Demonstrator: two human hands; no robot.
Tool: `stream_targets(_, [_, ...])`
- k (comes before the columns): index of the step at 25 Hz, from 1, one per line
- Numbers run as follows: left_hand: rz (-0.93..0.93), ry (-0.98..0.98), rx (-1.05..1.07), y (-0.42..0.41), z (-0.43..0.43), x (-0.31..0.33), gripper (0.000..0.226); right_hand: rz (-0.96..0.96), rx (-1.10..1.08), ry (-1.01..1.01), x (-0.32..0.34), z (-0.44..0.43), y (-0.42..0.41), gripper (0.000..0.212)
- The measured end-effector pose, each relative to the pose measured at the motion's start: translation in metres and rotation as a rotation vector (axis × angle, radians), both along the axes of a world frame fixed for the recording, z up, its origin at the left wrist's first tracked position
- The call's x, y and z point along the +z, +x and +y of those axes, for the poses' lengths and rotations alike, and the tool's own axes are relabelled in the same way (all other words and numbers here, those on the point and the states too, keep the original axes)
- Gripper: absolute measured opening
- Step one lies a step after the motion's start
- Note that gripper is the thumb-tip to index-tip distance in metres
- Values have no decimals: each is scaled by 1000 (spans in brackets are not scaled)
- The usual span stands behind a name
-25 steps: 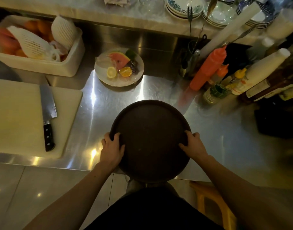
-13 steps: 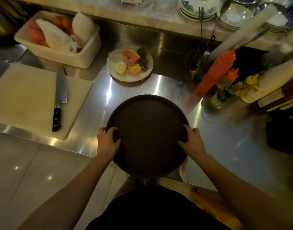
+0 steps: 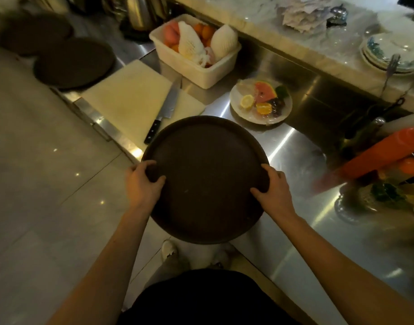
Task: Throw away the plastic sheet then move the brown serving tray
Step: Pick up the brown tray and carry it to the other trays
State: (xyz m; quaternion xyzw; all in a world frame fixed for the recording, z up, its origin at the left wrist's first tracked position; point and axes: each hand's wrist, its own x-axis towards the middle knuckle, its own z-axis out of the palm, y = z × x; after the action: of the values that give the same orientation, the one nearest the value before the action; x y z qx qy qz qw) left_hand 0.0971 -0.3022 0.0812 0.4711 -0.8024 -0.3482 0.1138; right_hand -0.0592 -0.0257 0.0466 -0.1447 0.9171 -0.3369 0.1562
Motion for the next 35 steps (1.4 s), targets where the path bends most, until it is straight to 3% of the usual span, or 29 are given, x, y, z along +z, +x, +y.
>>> stream_targets(9, [142, -30, 357, 110, -81, 31, 49, 78, 229, -139, 37, -142, 41, 71])
stream_targets(23, [228, -29, 567, 314, -257, 40, 57, 140, 413, -215, 52, -388, 202, 63])
stream_targets(29, [243, -53, 612, 326, -320, 36, 57, 150, 433, -212, 50, -460, 211, 60])
stream_targets(35, [249, -83, 642, 285, -390, 31, 55, 134, 423, -242, 30, -542, 167, 59])
